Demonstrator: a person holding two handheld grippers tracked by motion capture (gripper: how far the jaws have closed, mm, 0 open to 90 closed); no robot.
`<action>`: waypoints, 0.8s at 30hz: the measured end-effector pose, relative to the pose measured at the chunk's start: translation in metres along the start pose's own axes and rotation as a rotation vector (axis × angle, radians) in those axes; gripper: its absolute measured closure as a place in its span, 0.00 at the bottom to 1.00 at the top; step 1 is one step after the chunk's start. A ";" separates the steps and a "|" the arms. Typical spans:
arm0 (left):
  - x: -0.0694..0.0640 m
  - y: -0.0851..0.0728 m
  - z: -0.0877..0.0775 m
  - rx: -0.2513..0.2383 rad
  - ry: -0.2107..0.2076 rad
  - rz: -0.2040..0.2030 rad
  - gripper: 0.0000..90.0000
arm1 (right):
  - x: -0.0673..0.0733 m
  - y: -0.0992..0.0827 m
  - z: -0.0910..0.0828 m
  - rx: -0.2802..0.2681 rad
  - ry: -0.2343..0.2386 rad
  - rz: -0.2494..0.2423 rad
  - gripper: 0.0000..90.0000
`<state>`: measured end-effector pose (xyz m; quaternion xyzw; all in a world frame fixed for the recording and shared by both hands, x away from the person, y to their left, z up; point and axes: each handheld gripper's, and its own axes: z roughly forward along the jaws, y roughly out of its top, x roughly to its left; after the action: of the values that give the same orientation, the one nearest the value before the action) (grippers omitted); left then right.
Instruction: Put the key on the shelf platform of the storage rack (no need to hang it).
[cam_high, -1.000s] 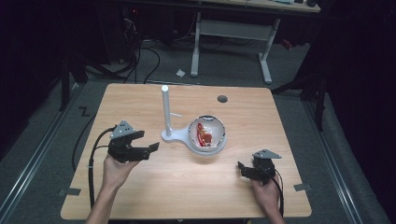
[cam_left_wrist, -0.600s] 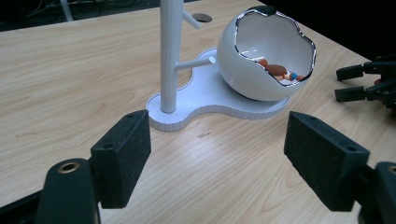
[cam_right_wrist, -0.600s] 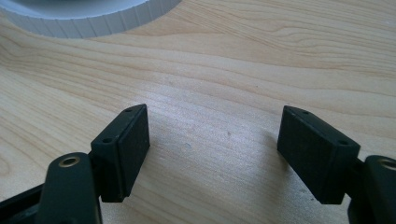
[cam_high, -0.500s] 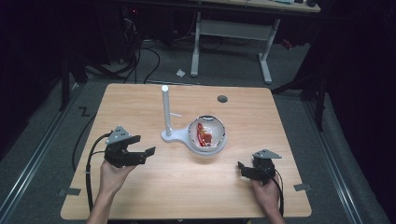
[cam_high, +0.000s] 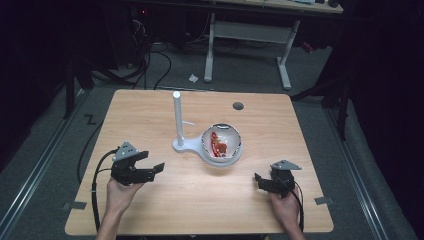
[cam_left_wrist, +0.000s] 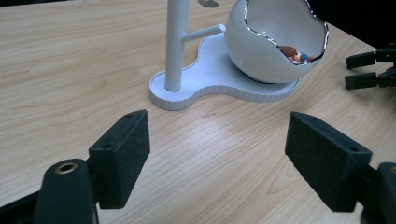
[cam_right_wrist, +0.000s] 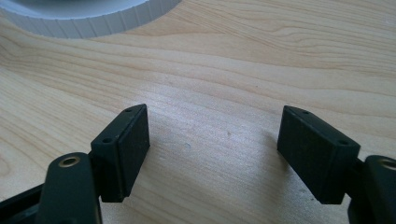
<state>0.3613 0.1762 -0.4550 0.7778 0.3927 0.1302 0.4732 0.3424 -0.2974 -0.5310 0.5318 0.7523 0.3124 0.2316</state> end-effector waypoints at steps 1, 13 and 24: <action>0.000 -0.002 0.001 0.001 0.001 -0.003 0.25 | 0.000 0.000 0.000 0.000 0.000 0.000 0.28; 0.003 -0.017 0.008 0.014 0.010 -0.023 0.25 | 0.000 0.000 0.000 0.000 0.000 0.000 0.28; 0.002 -0.028 0.016 0.029 0.007 -0.035 0.25 | 0.000 0.000 0.000 0.000 0.000 0.000 0.28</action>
<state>0.3582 0.1746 -0.4868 0.7769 0.4098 0.1188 0.4630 0.3424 -0.2974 -0.5310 0.5319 0.7522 0.3124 0.2316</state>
